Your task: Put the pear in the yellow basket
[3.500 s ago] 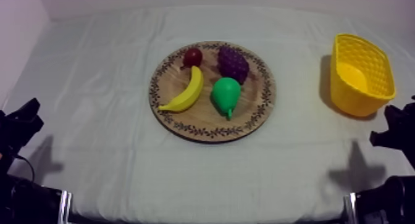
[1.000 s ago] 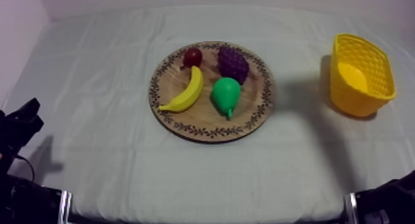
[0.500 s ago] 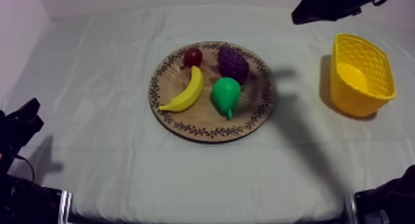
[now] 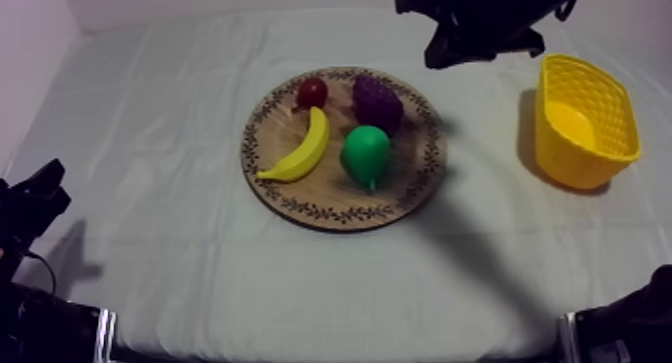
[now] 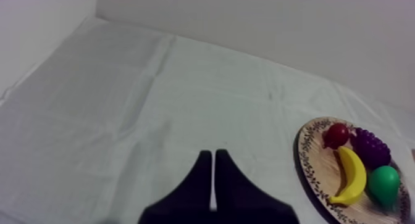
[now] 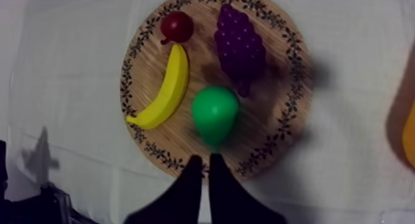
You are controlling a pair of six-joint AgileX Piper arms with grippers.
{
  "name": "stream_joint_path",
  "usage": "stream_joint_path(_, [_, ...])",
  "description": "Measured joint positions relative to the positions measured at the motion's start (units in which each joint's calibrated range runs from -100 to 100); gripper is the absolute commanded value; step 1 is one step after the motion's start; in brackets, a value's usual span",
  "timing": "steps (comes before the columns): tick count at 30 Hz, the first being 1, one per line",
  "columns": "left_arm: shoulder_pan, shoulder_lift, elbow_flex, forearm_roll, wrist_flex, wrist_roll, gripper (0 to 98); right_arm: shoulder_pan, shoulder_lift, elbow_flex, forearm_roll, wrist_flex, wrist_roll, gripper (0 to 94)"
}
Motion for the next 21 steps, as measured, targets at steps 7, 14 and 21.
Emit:
stream_joint_path(7, [0.00,0.00,0.00,0.00,0.00,0.00,0.1,-0.59,1.02,1.73,0.39,-2.57,-2.18,37.8])
stream_joint_path(14, [0.00,0.00,0.00,0.00,0.00,0.00,0.1,-0.50,3.71,1.18,-0.32,-3.51,-1.70,67.5])
stream_joint_path(21, [0.00,0.00,0.00,0.00,0.00,0.00,0.1,-1.19,8.29,0.12,-0.46,-3.61,-1.92,81.6])
